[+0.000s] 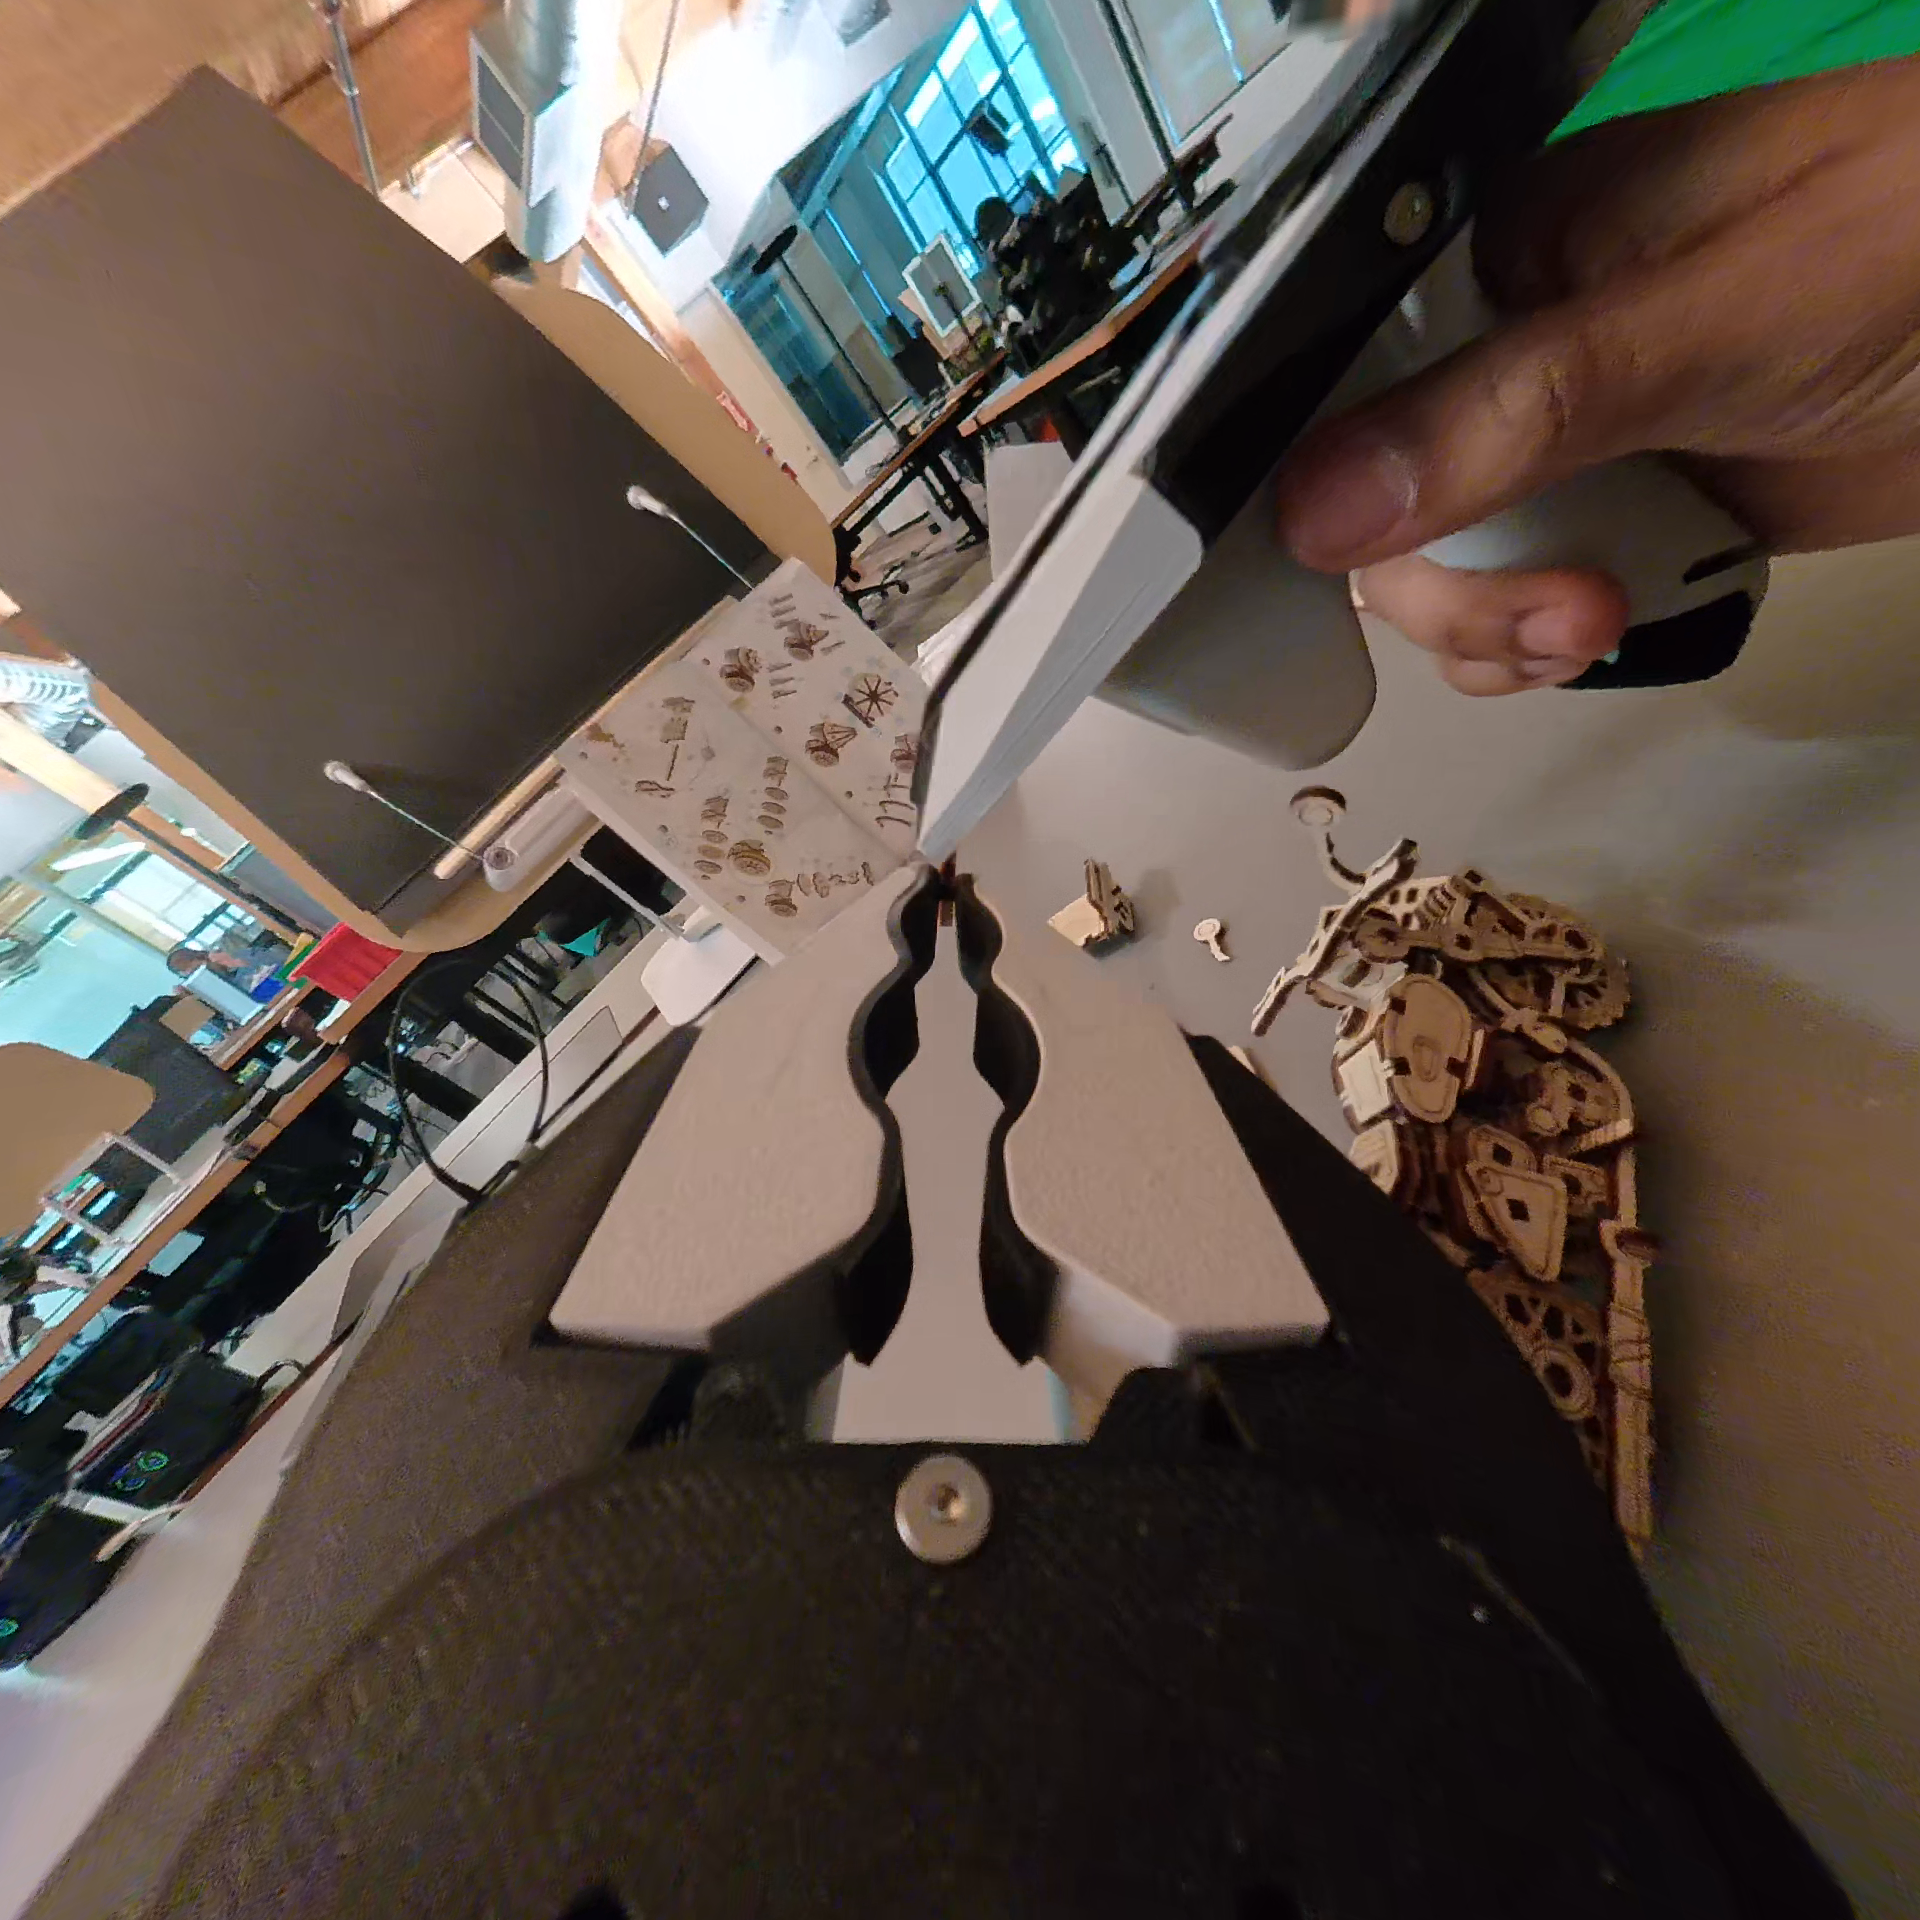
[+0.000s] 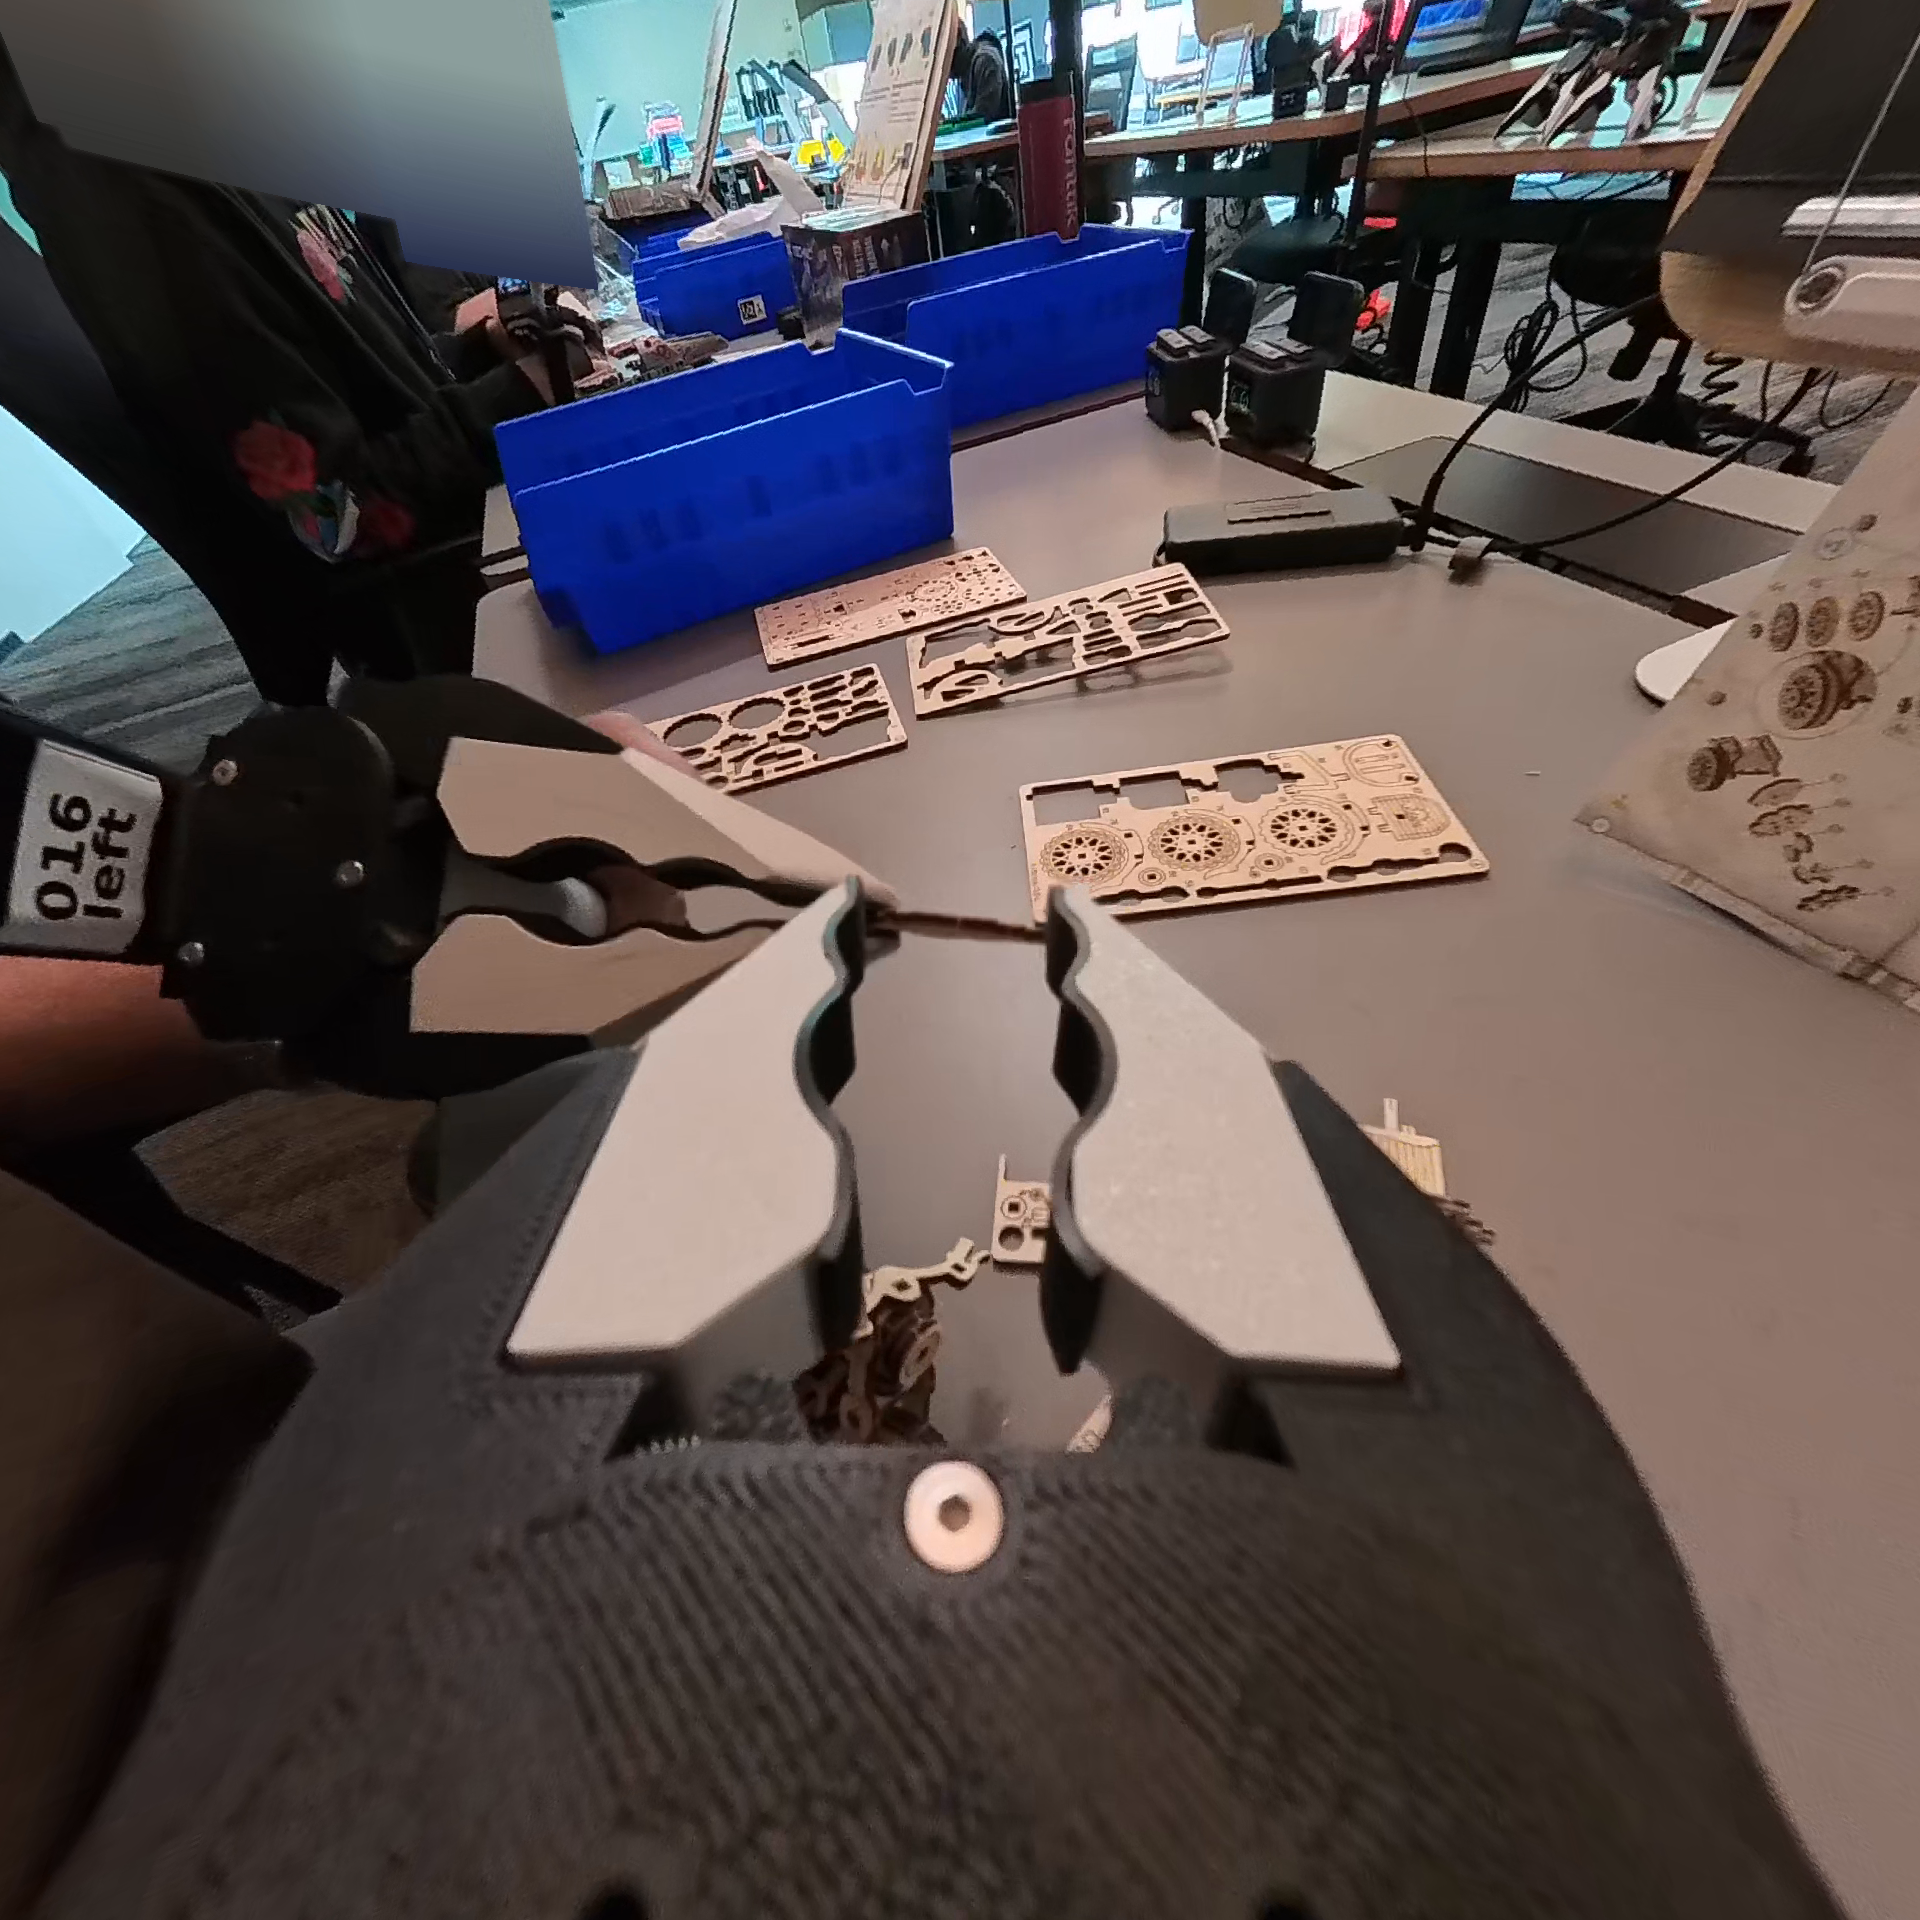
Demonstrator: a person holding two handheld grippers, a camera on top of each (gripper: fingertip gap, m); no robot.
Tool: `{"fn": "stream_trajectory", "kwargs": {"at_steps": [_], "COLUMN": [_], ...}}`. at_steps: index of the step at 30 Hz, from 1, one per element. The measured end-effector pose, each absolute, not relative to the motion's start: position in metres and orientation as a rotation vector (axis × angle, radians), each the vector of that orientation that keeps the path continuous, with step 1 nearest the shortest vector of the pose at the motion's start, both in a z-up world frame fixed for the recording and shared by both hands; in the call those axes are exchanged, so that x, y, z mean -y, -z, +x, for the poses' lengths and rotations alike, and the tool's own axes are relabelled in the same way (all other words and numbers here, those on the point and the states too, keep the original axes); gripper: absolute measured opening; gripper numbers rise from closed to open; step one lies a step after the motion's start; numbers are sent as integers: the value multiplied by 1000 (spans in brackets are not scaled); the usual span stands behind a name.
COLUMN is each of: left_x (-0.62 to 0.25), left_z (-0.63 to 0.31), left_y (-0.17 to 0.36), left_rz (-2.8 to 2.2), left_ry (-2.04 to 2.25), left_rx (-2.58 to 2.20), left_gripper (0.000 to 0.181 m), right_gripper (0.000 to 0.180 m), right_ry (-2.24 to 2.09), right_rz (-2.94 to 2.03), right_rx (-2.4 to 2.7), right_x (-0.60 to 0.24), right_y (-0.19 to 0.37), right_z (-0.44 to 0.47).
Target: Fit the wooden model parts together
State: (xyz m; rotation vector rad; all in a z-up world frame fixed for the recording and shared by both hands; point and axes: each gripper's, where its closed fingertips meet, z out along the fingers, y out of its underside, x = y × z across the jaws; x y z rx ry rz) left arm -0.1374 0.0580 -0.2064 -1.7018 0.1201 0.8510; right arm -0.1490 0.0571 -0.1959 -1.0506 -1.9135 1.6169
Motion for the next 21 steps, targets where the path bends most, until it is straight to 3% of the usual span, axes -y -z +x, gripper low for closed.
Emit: {"fn": "stream_trajectory", "kwargs": {"at_steps": [21], "left_x": [-58], "left_z": [-137], "left_y": [205], "left_rz": [-1694], "left_ry": [-832], "left_rx": [-108], "left_gripper": [2], "right_gripper": [27], "right_ry": [-1629], "right_rz": [-1054], "right_rx": [1917], "right_x": [-56], "right_y": [196], "right_z": [-147]}}
